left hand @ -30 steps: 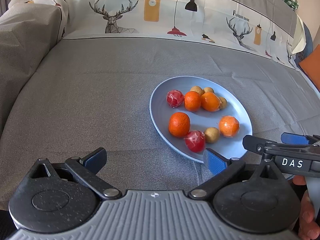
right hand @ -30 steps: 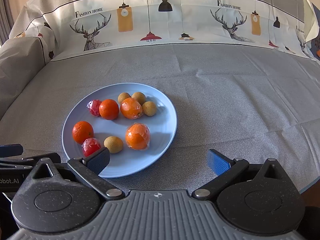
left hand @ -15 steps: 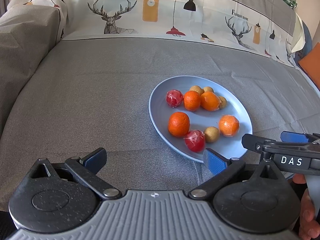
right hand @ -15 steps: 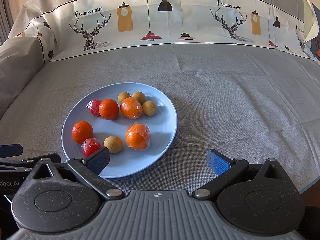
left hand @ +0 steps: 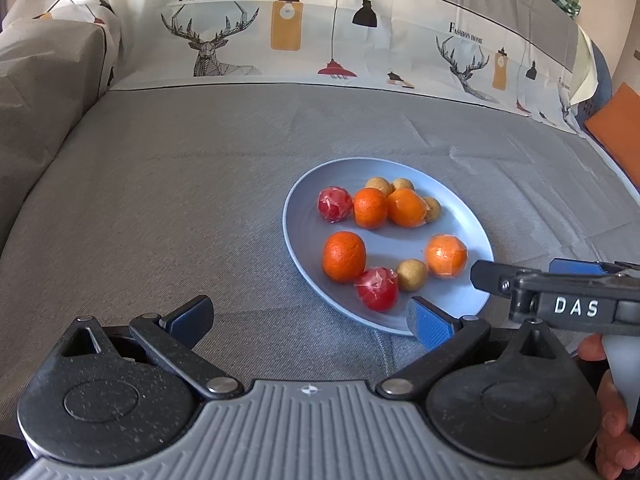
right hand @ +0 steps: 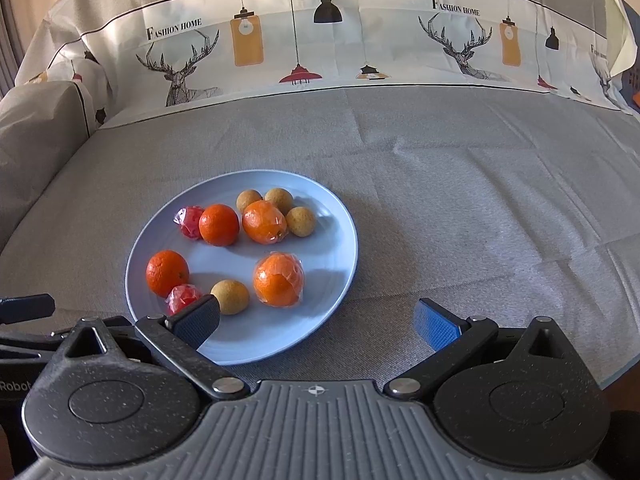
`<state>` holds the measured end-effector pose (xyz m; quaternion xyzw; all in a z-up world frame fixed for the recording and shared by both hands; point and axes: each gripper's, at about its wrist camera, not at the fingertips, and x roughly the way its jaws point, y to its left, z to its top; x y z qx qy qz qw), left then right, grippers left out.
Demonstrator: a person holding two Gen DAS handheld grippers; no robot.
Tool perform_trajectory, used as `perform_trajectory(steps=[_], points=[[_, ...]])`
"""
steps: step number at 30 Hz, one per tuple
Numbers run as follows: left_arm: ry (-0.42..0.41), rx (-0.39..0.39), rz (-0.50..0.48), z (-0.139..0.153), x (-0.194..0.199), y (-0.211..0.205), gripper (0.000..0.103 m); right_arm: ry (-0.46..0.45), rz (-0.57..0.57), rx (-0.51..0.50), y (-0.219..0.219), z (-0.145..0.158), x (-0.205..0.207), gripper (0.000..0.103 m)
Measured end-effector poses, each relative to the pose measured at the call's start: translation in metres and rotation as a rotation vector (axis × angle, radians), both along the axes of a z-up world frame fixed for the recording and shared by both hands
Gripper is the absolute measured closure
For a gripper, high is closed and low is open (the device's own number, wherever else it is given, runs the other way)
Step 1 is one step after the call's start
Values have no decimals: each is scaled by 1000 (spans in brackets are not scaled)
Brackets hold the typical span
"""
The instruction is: Organize fruits
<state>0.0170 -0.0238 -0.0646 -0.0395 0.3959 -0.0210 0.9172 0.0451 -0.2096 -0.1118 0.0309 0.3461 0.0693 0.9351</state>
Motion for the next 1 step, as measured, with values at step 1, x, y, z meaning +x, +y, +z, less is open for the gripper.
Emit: perform_trajectory(steps=[1], points=[[0, -2, 0, 0, 1, 0, 0, -4, -3, 8, -1, 1, 1, 1]])
